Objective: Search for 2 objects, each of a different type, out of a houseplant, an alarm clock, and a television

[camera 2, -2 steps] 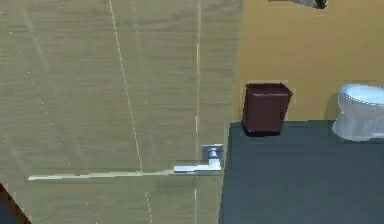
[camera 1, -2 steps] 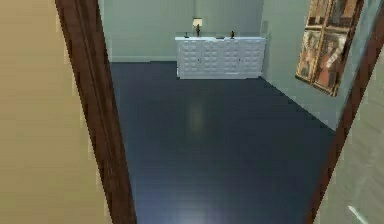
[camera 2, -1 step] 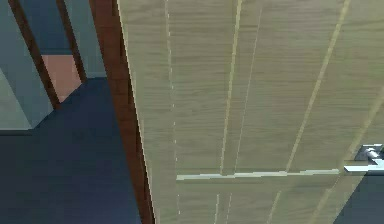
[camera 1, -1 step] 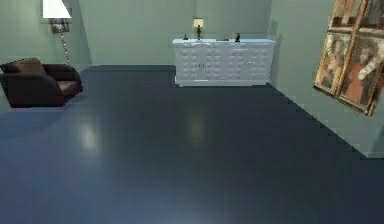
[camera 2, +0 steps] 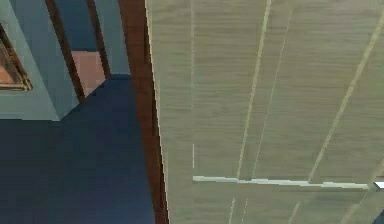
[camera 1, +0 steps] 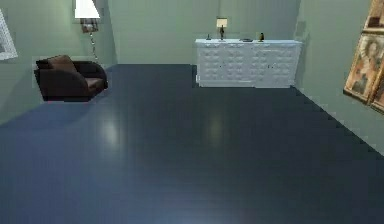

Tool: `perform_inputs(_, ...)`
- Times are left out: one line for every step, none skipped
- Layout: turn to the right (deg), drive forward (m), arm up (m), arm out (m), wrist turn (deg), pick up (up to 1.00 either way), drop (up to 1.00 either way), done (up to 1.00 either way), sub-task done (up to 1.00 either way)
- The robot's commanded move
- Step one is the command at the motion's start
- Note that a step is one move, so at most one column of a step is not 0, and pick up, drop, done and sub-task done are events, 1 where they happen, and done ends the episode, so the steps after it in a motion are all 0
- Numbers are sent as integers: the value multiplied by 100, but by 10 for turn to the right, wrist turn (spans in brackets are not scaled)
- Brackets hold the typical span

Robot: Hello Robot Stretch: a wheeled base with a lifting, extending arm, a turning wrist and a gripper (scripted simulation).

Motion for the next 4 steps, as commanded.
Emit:
perform_inputs(0,15,0,0,0,0,0,0,0)
perform_inputs(-450,0,0,0,0,0,0,0,0)
perform_inputs(-90,0,0,0,0,0,0,0,0)
perform_inputs(0,60,0,0,0,0,0,0,0)
